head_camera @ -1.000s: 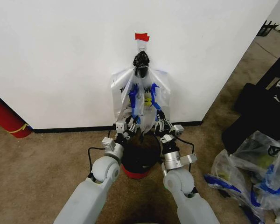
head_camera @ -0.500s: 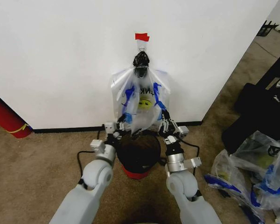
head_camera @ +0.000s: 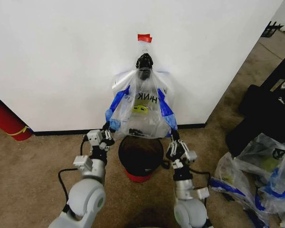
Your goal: Pick up the garbage bag from the wall and place it over the trash bin.
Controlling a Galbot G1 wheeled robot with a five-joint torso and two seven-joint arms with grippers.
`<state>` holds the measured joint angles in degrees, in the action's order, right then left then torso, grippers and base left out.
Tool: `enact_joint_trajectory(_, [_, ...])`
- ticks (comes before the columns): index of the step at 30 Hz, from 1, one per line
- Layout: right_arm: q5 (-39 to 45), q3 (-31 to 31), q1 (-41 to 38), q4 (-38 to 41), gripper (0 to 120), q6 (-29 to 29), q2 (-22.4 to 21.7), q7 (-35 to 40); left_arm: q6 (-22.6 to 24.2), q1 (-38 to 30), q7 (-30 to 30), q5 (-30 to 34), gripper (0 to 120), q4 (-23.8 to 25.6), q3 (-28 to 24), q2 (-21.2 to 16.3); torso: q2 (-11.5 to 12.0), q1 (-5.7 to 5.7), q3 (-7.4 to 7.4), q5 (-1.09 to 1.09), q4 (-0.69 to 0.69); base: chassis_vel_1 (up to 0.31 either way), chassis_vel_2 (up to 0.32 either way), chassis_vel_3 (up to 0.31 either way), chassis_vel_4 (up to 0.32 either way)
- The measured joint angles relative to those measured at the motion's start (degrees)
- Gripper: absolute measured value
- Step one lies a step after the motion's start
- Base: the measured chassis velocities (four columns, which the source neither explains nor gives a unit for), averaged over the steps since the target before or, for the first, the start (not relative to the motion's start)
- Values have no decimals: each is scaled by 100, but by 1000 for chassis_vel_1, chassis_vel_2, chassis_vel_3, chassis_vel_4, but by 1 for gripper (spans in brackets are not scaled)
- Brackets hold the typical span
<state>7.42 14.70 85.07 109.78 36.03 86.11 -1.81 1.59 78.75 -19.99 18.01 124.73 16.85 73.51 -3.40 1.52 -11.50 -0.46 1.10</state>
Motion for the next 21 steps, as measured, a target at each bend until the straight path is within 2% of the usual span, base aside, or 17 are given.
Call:
enact_joint_trajectory(4, [-408, 59, 215, -21, 0, 284, -15, -1, -28, 140, -142, -24, 0, 16, -4, 52, 0, 0, -1, -4, 0, 0, 0, 0, 0])
enact_joint_trajectory(9, [-428, 67, 310, 70, 0, 368, -24, -2, -114, 205, -143, 39, 0, 97, -22, 70, 0, 0, 0, 0, 0, 0, 0, 0, 0])
enact_joint_trajectory(11, [-458, 59, 332, 189, 0, 391, -10, -7, -127, 237, -132, 69, 0, 224, -36, 70, 0, 0, -1, 7, 1, 0, 0, 0, 0])
enact_joint_trajectory(21, [-945, 0, 344, 1042, 0, 524, 79, -163, -126, 545, -109, 383, 0, 988, -27, 17, 0, 0, 0, 0, 0, 0, 0, 0, 0])
